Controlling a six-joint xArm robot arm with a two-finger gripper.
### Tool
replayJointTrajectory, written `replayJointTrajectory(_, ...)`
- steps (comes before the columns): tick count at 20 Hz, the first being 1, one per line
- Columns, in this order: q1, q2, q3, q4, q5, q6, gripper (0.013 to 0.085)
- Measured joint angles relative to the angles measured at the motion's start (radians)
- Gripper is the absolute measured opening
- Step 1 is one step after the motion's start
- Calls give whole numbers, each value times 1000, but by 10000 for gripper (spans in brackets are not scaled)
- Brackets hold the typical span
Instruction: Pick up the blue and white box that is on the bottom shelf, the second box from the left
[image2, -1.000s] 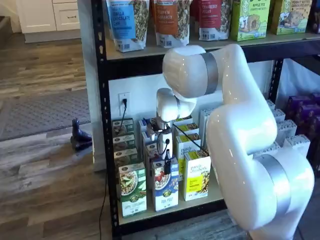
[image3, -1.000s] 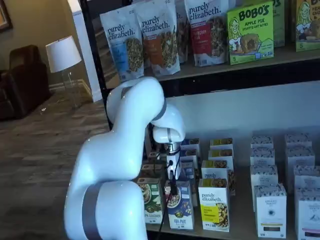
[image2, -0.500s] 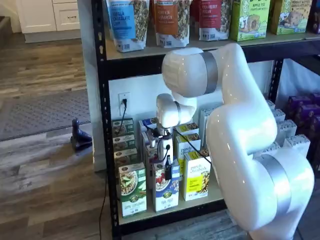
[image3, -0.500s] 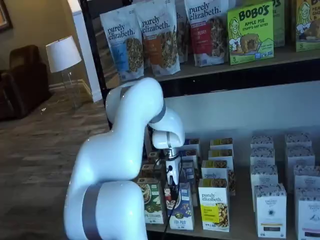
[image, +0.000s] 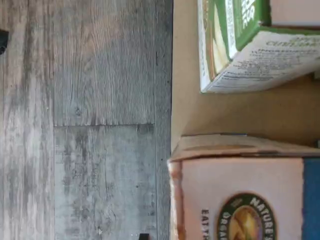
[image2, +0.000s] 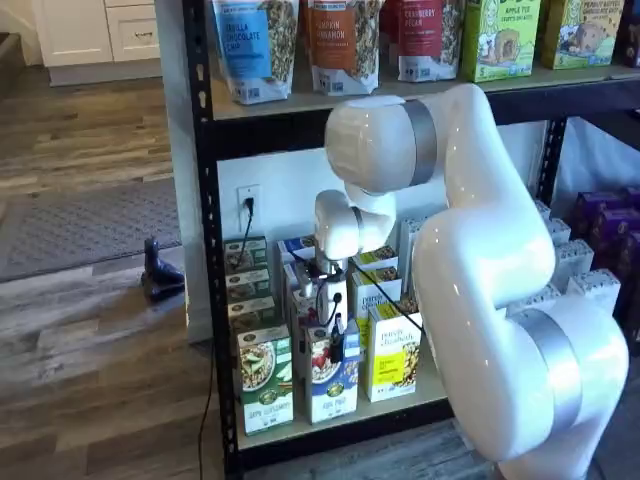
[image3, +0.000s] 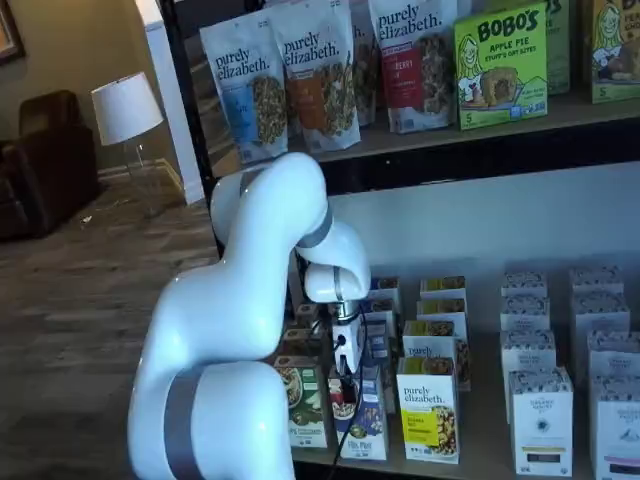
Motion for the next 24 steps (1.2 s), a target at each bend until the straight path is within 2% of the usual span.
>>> replayJointTrajectory(1,0,-1,2,-2,-3,1,730)
replayJointTrajectory(3,1,-1,4,-4,-5,4,650)
replayJointTrajectory(12,4,7,-6,-6,5,9,650)
replayJointTrajectory(14,5,8,-9,-5,12,9,570)
replayJointTrajectory(15,5,8,-9,-4,13,8,570)
replayJointTrajectory(17,5,5,-6,-3,11,7,490)
replayJointTrajectory(18,5,4,-3,-2,8,6,490)
replayJointTrajectory(19,4,1,1,-4,5,7,450)
replayJointTrajectory(24,4,-11,17,-25,4,24,450)
